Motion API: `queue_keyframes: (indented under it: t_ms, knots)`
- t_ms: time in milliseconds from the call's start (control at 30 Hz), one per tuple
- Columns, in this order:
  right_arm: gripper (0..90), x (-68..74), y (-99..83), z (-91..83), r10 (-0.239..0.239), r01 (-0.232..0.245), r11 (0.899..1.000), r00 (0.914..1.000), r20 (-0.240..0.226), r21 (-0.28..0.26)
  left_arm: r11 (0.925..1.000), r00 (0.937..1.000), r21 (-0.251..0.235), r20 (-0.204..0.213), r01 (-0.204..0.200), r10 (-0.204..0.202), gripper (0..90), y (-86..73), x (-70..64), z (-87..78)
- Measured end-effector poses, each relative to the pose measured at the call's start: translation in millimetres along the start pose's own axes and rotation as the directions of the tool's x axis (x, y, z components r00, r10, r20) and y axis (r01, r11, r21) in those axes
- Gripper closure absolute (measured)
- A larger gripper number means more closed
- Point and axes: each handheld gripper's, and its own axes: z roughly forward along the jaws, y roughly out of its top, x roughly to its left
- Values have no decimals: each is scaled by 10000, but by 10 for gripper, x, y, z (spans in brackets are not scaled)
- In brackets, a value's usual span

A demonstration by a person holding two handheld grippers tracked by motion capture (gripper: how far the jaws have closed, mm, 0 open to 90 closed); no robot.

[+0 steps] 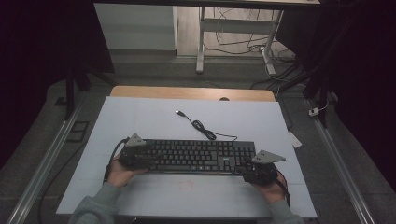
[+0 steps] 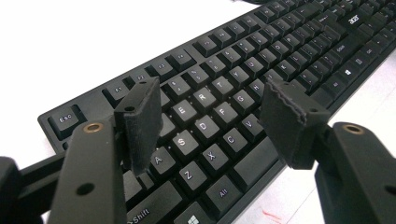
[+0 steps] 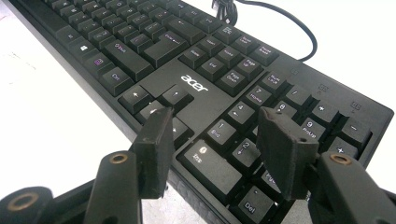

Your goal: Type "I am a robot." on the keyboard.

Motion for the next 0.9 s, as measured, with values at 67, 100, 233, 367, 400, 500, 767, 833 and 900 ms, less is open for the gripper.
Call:
queue_keyframes:
  t_ms: [67,100,233,367,400,500,767,833,900]
  knots:
    - [464,2,1,-2,5,-5,10000,10000,0,-39,10000,10000,44,-1,-13,13,384,-2,0,4]
    - [464,2,2,-4,-5,5,10000,10000,-4,-58,10000,10000,60,0,8,-8,383,-4,-1,5]
    - [464,7,10,-11,67,-67,9999,10000,-13,-117,10000,10000,97,-27,21,-21,381,-8,3,9]
    - [465,24,40,-18,110,-113,9997,9999,-130,-228,9999,10000,153,-66,8,-7,379,-12,2,14]
    - [465,31,48,-12,143,-152,9993,9996,-235,-356,9999,10000,160,-73,4,-2,379,-13,-1,14]
    - [465,54,90,-12,127,-140,9991,9994,-321,-410,9998,9999,180,-80,-71,72,377,-14,-7,16]
    - [466,100,227,22,244,-291,9968,9976,-644,-738,9995,9998,249,-86,-191,193,372,-14,-34,29]
    - [467,115,265,28,234,-298,9963,9966,-786,-809,9996,9998,217,-55,-164,165,372,-11,-33,32]
    - [470,134,308,35,215,-284,9960,9964,-816,-848,9996,9999,234,-58,-159,161,372,-11,-29,39]
